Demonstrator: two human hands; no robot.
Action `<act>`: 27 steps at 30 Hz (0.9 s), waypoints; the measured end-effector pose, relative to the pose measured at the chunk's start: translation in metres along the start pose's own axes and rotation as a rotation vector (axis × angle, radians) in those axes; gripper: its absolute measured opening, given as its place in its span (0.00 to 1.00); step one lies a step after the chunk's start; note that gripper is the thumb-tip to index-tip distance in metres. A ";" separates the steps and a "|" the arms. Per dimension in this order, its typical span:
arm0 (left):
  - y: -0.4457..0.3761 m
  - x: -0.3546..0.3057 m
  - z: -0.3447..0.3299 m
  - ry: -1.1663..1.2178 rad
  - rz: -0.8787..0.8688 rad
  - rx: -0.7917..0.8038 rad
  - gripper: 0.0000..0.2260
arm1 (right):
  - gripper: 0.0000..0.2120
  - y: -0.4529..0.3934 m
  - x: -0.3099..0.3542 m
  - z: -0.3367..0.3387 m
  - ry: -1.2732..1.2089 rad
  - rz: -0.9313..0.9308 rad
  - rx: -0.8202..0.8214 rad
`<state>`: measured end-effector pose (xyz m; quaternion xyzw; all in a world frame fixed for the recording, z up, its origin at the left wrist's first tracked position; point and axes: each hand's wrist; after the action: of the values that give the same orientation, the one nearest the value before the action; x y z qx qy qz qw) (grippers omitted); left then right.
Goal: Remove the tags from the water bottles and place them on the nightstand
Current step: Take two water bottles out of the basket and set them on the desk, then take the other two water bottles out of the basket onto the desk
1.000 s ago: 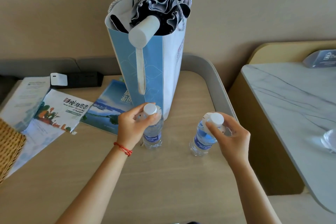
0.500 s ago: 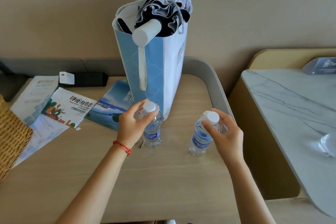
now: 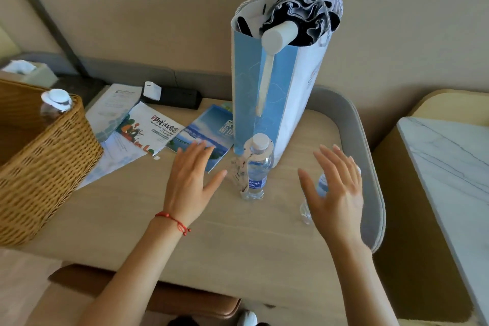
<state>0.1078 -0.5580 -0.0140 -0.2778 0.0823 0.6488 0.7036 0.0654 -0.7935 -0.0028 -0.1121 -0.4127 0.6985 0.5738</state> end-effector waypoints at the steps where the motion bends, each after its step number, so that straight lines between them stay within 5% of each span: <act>1: 0.005 0.008 0.006 -0.036 0.013 0.005 0.25 | 0.17 0.001 0.007 -0.005 -0.025 0.001 0.021; 10: 0.057 0.097 0.068 -0.133 0.208 -0.036 0.22 | 0.21 0.009 0.095 -0.047 -0.165 0.068 0.240; 27: 0.184 0.311 0.242 -0.170 0.382 -0.186 0.24 | 0.19 0.067 0.360 -0.128 -0.316 0.253 0.306</act>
<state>-0.0832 -0.1673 -0.0126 -0.2652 0.0139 0.7960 0.5439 -0.0151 -0.4141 -0.0169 0.0359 -0.3694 0.8280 0.4204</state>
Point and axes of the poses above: each hand's wrist, its own y-axis away from the middle knuckle, its own z-axis out of the back of the hand, x = y × z, and after that the axes turned 11 degrees about z, right-handed
